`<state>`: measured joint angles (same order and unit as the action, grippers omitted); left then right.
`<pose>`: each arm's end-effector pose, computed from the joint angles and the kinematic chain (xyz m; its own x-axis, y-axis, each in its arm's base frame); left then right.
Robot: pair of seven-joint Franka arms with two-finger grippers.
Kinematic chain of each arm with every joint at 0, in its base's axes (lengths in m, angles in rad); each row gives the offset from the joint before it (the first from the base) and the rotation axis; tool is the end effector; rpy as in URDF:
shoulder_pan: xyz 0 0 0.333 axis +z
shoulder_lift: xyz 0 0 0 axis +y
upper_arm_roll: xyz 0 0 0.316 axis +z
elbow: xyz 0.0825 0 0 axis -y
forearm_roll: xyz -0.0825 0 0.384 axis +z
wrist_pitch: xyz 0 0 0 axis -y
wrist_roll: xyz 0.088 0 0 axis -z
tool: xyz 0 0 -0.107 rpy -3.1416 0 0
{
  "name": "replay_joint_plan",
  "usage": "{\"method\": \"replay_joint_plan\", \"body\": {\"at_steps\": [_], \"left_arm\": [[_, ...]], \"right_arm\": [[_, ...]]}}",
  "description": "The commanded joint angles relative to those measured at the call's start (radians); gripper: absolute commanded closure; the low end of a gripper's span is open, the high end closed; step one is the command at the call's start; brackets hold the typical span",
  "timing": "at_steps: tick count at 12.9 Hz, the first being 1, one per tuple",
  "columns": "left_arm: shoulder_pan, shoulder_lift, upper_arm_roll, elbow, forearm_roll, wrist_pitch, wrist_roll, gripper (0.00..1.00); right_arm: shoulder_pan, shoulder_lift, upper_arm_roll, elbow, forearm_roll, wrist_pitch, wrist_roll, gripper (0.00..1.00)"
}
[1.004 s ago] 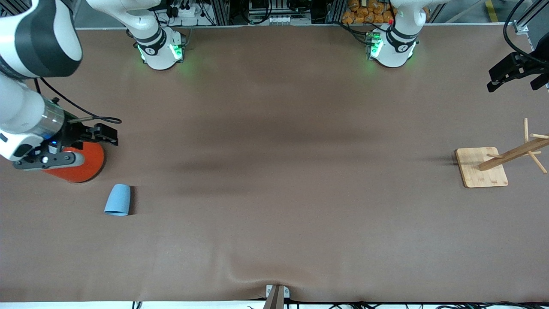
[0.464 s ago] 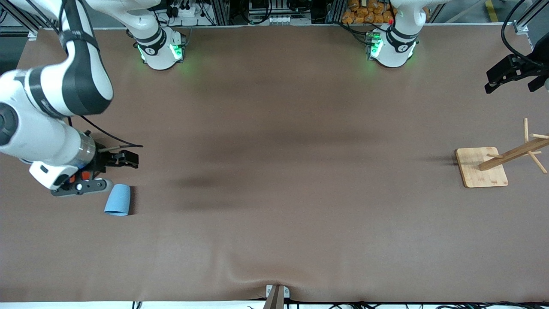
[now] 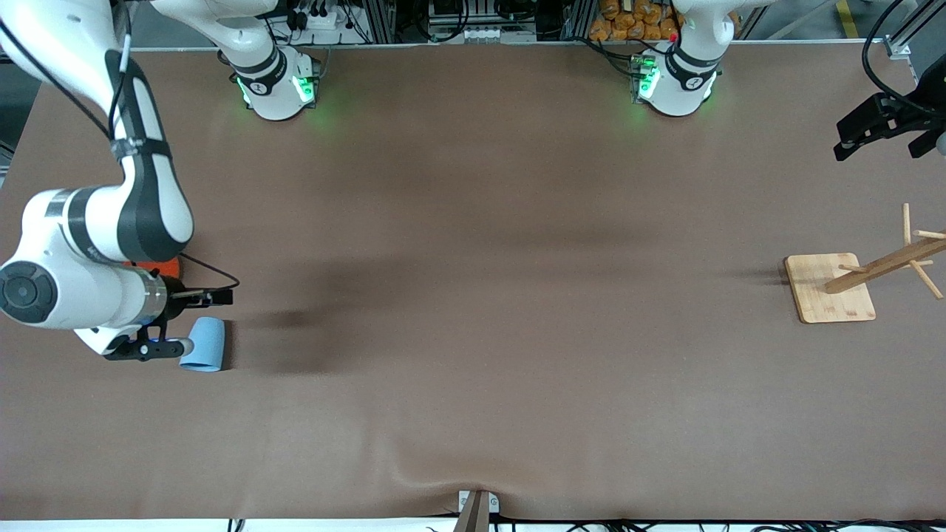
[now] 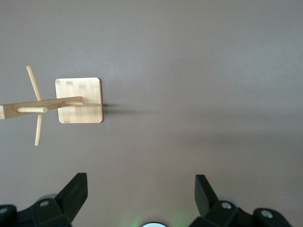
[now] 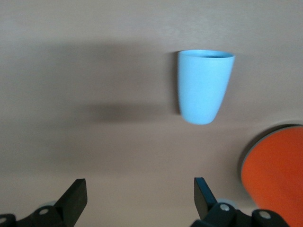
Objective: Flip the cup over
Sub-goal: 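Close the right gripper around the blue cup's body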
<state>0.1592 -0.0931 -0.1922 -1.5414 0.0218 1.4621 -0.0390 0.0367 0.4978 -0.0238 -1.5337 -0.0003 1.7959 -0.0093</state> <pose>0.5135 -0.0201 0.6775 0.9999 0.0089 0.0137 0.0095 -0.9992 -0.0389 0.6645 0.0107 0.3499 0.9721 0.0221 -0.2334 0.0250 -0.9996 0.0095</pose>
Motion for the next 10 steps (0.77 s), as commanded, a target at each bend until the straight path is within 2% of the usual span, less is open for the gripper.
{"method": "replay_joint_plan", "body": {"at_steps": [1,5,10], "left_arm": [[0.008,0.004,-0.007,0.023,0.004,-0.017,0.002,0.00],[0.010,0.006,-0.007,0.026,0.004,-0.014,0.002,0.00],[0.010,0.006,-0.007,0.027,0.004,-0.014,0.004,0.00]], "right_arm": [[-0.035,-0.016,0.012,-0.119,-0.040,0.138,-0.043,0.00],[-0.115,0.071,0.013,-0.149,-0.041,0.327,-0.231,0.00],[-0.136,0.171,0.015,-0.151,-0.037,0.450,-0.247,0.00]]}}
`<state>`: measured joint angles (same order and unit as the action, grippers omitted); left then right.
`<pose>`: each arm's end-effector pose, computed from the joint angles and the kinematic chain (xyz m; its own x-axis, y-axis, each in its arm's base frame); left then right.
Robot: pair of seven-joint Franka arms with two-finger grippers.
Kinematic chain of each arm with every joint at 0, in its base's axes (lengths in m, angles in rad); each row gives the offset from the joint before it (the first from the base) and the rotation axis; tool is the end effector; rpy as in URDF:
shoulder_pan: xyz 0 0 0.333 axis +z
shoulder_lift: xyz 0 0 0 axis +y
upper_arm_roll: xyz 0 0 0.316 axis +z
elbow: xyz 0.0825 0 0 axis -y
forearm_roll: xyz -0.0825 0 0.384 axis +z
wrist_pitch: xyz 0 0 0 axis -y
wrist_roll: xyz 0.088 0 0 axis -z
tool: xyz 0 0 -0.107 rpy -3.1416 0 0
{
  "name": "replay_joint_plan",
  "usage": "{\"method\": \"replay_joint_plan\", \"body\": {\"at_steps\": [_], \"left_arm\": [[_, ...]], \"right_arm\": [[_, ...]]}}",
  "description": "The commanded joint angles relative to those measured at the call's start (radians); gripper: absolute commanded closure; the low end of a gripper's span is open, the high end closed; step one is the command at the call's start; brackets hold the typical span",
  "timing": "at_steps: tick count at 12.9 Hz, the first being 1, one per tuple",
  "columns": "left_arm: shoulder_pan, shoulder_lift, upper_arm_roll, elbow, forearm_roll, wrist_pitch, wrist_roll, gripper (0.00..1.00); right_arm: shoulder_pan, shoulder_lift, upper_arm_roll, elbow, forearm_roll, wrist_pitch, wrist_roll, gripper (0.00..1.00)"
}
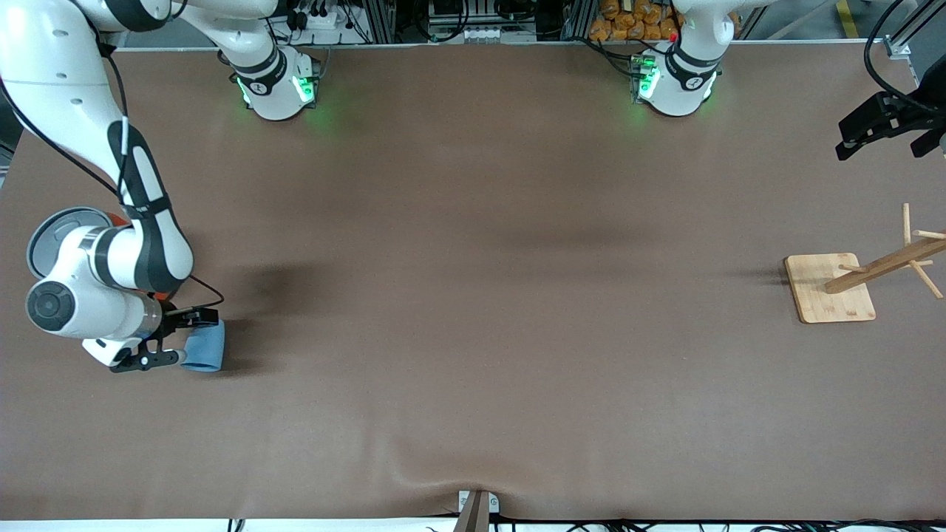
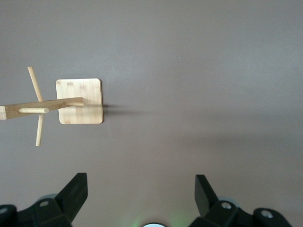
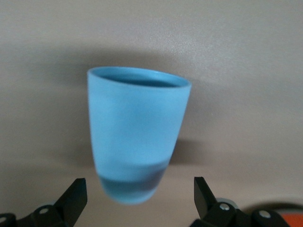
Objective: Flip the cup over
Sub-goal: 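Close the right gripper around the blue cup's body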
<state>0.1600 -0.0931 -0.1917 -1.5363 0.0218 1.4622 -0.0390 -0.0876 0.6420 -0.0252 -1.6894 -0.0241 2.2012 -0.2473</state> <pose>0.5134 -0.0195 0.6798 0.9998 0.0101 0.0189 0.0109 -0.9992 -0.0386 0.6596 -0.0740 0.2143 0.9792 0.1520 -0.1340 0.1534 -0.9882 -0.0003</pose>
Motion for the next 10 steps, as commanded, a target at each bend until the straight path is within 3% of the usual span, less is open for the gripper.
{"method": "replay_joint_plan", "body": {"at_steps": [1,5,6,7,8,10], "left_arm": [[0.009,0.006,-0.008,0.022,0.004,-0.014,0.002,0.00],[0.009,0.006,-0.008,0.022,0.004,-0.011,0.002,0.00],[0.009,0.006,-0.008,0.022,0.004,-0.011,0.002,0.00],[0.009,0.006,-0.008,0.022,0.004,-0.013,0.002,0.00],[0.009,0.006,-0.008,0.022,0.004,-0.013,0.002,0.00],[0.009,0.007,-0.008,0.022,0.004,-0.011,0.002,0.00]], "right_arm": [[-0.012,0.039,0.016,0.005,-0.013,0.073,-0.009,0.00],[-0.007,0.097,0.016,0.007,-0.005,0.195,-0.004,0.00],[-0.004,0.099,0.016,0.007,-0.003,0.196,-0.003,0.13],[0.000,0.097,0.018,0.011,-0.003,0.192,-0.003,0.45],[0.005,0.094,0.019,0.013,-0.003,0.192,-0.003,0.57],[0.038,0.079,0.022,0.014,-0.005,0.187,-0.007,0.57]]}}
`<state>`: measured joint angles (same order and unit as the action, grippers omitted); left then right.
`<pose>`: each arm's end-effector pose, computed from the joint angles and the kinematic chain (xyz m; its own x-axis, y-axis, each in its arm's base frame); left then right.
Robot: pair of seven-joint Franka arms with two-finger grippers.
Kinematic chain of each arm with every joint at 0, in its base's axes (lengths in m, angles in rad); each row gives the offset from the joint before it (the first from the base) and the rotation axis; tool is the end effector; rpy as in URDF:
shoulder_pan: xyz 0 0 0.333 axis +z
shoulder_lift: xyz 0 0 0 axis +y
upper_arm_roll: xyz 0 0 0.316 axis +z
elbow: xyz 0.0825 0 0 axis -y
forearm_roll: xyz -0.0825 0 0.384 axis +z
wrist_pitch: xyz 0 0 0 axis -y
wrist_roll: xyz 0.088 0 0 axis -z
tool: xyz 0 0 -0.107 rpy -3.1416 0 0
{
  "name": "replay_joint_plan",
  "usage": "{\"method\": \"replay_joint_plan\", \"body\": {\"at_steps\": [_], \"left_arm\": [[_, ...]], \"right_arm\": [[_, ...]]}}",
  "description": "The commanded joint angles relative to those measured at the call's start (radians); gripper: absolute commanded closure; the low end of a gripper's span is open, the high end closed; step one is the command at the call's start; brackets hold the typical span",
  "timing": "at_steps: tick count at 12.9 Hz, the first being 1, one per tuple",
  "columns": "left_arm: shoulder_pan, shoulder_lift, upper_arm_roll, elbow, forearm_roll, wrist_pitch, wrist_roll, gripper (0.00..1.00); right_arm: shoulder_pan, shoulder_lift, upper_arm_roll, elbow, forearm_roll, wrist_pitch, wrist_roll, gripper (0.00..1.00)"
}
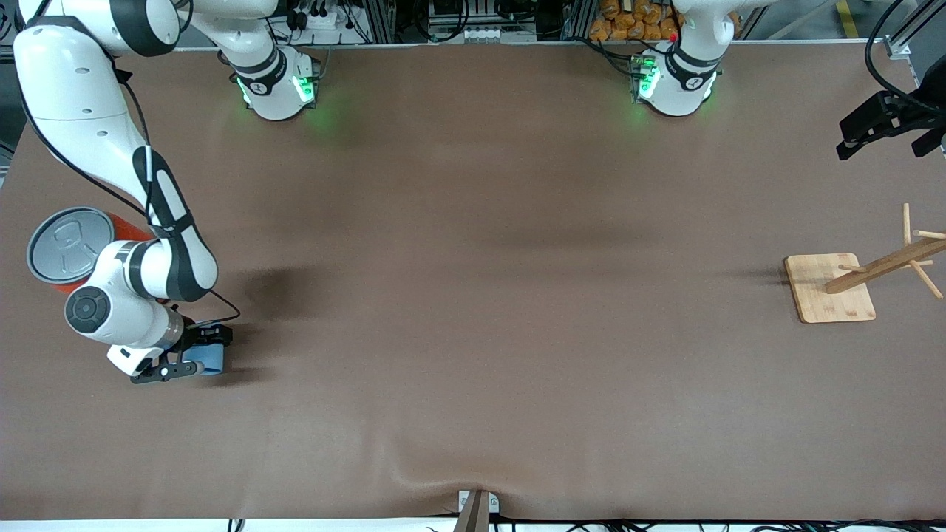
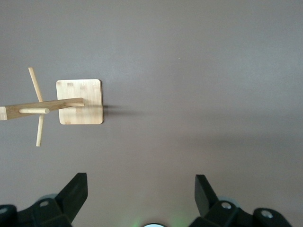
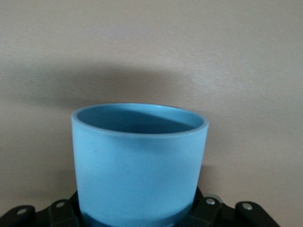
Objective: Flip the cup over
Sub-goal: 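Close the right gripper around the blue cup's body, then lift the blue cup with the right gripper and carry it to mid-table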
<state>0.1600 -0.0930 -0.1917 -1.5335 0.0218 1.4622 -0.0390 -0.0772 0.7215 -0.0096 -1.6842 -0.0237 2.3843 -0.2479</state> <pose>0.5134 -0.0195 0.6811 0.9997 0.0101 0.0216 0.0109 -0.9992 -0.0385 0.6728 -0.0581 0.1777 0.9834 0.1796 -0.0264 0.1800 -0.9835 0.0163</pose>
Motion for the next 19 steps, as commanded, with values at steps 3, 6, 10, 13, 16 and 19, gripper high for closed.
{"method": "replay_joint_plan", "body": {"at_steps": [3,6,10,13,16,19], "left_arm": [[0.009,0.007,-0.008,0.019,0.003,-0.011,0.002,0.00],[0.007,0.007,-0.008,0.019,0.003,-0.011,0.002,0.00],[0.007,0.007,-0.008,0.018,0.003,-0.011,0.002,0.00],[0.007,0.006,-0.008,0.019,0.003,-0.011,0.002,0.00],[0.007,0.009,-0.008,0.019,0.003,-0.011,0.002,0.00],[0.006,0.009,-0.008,0.019,0.001,-0.006,0.001,0.00]], "right_arm": [[0.169,-0.071,0.008,0.032,-0.015,-0.120,-0.087,0.57],[0.293,-0.070,0.086,0.089,-0.002,-0.146,-0.270,0.61],[0.514,-0.063,0.108,0.098,-0.008,-0.007,-0.283,0.62],[0.626,-0.027,0.106,0.098,-0.018,0.103,-0.389,0.65],[0.654,0.042,0.108,0.098,-0.016,0.229,-0.626,0.64],[0.674,0.087,0.106,0.098,-0.025,0.239,-0.649,0.63]]}}
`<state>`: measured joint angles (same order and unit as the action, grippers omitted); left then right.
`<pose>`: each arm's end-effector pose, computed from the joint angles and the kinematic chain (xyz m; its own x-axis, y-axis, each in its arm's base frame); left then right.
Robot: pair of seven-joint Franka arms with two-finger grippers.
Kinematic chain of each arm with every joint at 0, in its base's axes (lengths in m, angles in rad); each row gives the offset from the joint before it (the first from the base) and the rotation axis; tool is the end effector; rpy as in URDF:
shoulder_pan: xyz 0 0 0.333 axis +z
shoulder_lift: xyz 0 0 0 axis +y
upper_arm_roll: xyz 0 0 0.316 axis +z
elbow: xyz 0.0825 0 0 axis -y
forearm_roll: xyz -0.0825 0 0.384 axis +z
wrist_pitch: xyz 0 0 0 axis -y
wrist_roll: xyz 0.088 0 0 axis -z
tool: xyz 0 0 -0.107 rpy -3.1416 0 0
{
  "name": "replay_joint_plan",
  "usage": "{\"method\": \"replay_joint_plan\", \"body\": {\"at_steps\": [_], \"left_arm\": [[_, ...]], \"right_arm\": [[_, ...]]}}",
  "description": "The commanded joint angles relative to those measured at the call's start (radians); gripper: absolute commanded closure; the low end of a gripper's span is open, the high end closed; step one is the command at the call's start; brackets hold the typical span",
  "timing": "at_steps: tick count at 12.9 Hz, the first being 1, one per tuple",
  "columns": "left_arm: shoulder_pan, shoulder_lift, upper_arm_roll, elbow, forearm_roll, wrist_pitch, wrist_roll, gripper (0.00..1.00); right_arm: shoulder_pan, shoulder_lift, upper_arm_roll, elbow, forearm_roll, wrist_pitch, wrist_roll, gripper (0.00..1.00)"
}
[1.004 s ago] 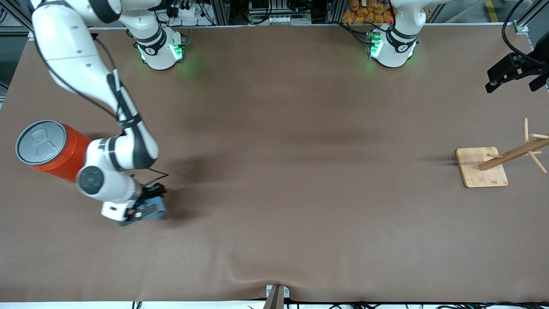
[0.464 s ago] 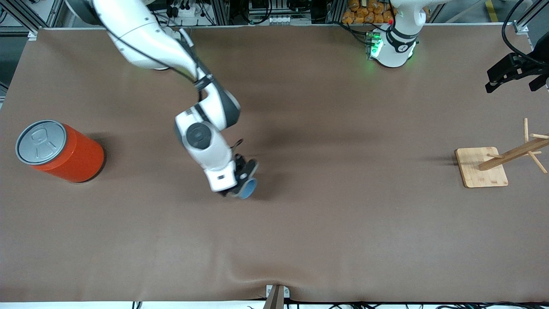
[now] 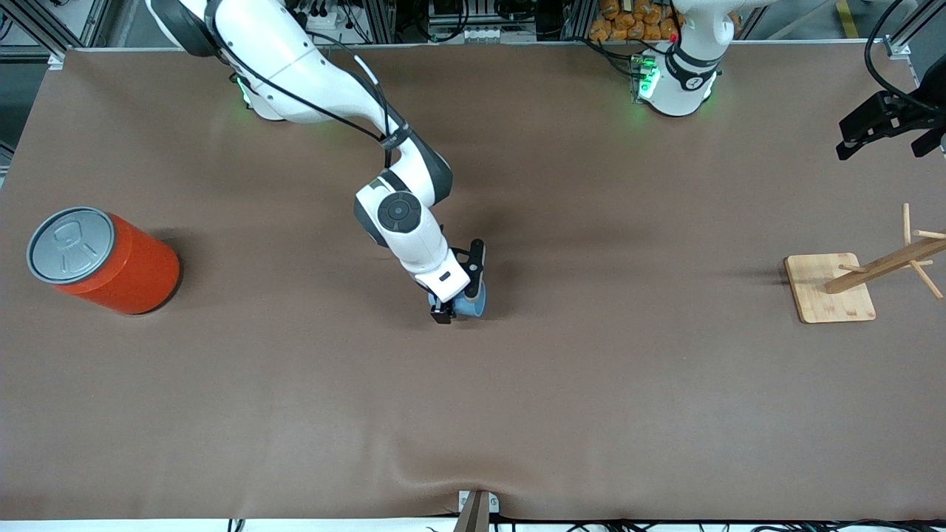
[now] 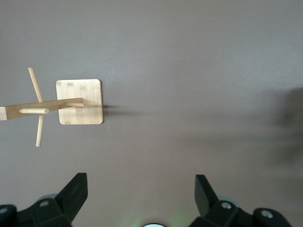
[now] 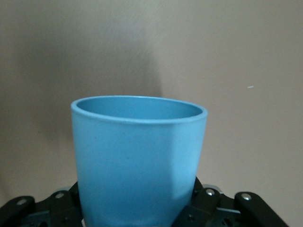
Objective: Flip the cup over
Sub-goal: 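Lift the blue cup with the right gripper and carry it to mid-table, then lower the cup onto its side and open the right gripper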
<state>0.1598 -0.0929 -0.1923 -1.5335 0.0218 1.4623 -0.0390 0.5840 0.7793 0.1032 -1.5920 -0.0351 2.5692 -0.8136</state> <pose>0.5134 -0.0199 0.6810 0.9997 0.0093 0.0216 0.0101 -0.9992 -0.0385 0.5596 0.4453 0.1964 0.0683 0.9826 0.1725 0.9897 -0.0886 0.1128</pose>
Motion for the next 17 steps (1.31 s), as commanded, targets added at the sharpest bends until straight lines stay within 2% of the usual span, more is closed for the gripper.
{"method": "replay_joint_plan", "body": {"at_steps": [1,2,5,8,11,15,17], "left_arm": [[0.006,0.009,-0.007,0.019,0.001,-0.007,0.001,0.00],[0.006,0.009,-0.007,0.019,0.001,-0.007,0.001,0.00],[0.003,0.013,-0.007,0.018,0.001,0.006,0.001,0.00],[0.000,0.016,-0.009,0.019,-0.002,0.006,0.001,0.00],[-0.003,0.018,-0.010,0.018,-0.002,0.006,0.001,0.00],[-0.008,0.021,-0.010,0.016,-0.003,0.006,-0.001,0.00],[-0.005,0.025,-0.025,0.015,-0.014,0.006,-0.004,0.00]], "right_arm": [[0.028,0.029,-0.007,0.004,-0.034,0.069,-0.084,0.53],[0.033,0.023,-0.007,0.004,-0.049,0.071,-0.082,0.01],[0.036,-0.046,-0.005,0.003,-0.049,0.016,-0.065,0.00],[0.005,-0.176,-0.008,0.010,-0.032,-0.179,0.000,0.00],[-0.078,-0.300,-0.013,0.010,-0.032,-0.415,0.140,0.00],[-0.283,-0.435,-0.010,0.004,-0.025,-0.670,0.234,0.00],[-0.407,-0.532,-0.014,-0.014,0.053,-0.771,0.261,0.00]]}}
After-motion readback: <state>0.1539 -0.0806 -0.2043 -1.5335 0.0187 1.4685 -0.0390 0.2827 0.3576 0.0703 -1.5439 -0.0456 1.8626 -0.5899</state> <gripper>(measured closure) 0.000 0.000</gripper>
